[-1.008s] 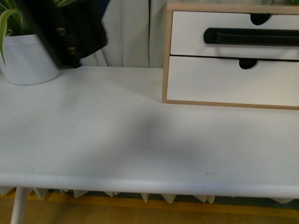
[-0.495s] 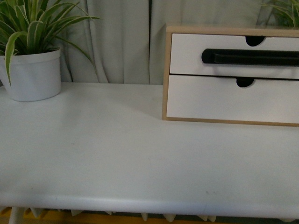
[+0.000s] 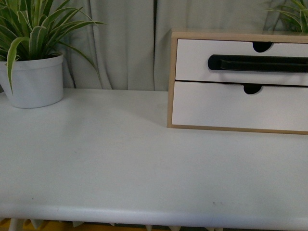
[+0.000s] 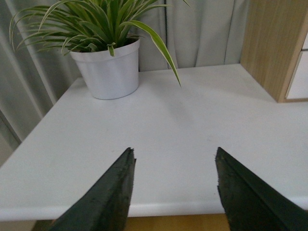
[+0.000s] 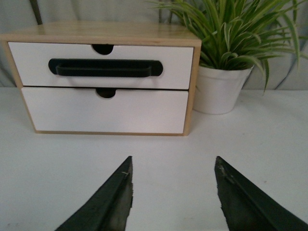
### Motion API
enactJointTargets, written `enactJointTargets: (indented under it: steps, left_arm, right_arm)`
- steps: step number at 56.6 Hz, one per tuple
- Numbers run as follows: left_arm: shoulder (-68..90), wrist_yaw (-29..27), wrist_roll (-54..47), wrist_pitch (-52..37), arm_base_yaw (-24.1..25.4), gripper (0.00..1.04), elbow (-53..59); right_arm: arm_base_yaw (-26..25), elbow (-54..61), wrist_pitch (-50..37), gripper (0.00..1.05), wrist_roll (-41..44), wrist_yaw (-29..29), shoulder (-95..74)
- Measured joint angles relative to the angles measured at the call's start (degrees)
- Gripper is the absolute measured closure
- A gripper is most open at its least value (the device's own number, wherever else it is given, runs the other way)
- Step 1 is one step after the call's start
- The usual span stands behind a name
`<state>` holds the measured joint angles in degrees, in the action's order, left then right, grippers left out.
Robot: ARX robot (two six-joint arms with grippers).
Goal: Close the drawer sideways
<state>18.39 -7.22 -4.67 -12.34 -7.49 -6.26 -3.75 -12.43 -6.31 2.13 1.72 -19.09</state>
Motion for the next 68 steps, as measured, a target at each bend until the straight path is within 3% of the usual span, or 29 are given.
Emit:
enactJointTargets:
  steps: [4,11,15,30,38,68]
  left_arm:
    - [-1.6,6.2,2.2,0.9,4.6,0.75,1.0]
    - [-3.8,6.9,3.7,1.7,7.2,1.0,2.2]
    - [-4.6,7.1,4.1,2.1,7.2,1.01,2.7]
    - [-7.7,7.2,4.4,3.8,7.3,1.01,3.9]
    - [-16.7,7.1,4.6,12.3,7.4,1.01,5.6]
    - [-18.2,7.2,4.7,12.3,7.4,1.01,5.6]
  right_arm:
    - [3.1,2.2,-0.3,0.7,-0.8,-1.2,1.6]
    - [3.5,4.3,-0.6,0.93,-1.2,-1.7,3.7]
    - [3.5,5.3,-0.6,1.04,-1.1,-1.6,4.7]
    - [3.6,7.7,1.1,1.04,-1.4,-1.7,9.0]
    - [3.7,8.6,6.6,1.04,-1.4,-1.6,15.3]
    - [3.7,12.0,6.4,1.04,-1.4,-1.6,18.8]
